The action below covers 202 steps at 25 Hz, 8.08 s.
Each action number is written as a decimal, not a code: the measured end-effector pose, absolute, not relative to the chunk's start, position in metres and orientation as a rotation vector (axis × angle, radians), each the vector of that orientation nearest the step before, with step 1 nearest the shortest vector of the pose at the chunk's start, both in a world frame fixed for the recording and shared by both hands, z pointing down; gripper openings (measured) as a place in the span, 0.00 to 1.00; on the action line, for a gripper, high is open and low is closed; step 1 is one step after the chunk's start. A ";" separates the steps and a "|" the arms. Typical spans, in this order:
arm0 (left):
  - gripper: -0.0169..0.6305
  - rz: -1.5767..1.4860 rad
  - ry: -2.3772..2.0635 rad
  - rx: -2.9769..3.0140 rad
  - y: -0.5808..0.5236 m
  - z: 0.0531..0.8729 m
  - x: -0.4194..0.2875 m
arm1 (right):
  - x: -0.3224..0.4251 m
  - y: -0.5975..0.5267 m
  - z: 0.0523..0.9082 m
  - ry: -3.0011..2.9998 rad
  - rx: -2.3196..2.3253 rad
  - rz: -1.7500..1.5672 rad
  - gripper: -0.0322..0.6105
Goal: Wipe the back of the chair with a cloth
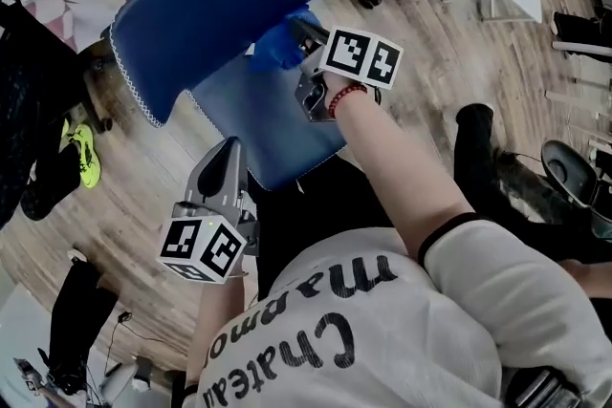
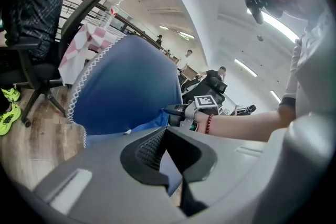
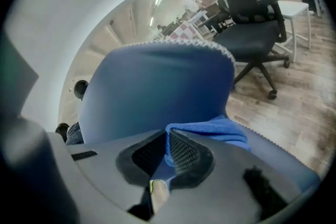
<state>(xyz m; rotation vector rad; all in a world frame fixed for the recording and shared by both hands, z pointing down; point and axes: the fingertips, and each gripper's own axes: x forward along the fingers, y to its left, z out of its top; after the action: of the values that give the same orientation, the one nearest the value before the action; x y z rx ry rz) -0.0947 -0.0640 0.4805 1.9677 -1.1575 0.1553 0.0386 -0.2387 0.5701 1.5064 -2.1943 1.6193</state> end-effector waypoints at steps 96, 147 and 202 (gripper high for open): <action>0.03 0.139 -1.252 1.840 0.000 0.518 -0.183 | -0.112 -0.188 0.624 -2.212 1.208 1.504 0.09; 0.03 0.139 -1.284 2.069 -0.028 0.437 -0.030 | 0.214 -0.225 0.514 -2.311 1.741 1.179 0.09; 0.03 -0.196 -1.551 2.468 0.142 0.165 -0.025 | 0.113 0.075 0.156 -2.884 1.033 0.268 0.09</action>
<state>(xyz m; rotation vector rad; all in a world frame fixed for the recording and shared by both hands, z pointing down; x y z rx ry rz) -0.0247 0.1424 0.1653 2.4683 -1.5506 -0.1964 0.1128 0.0749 0.1557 1.0333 -2.8840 0.2682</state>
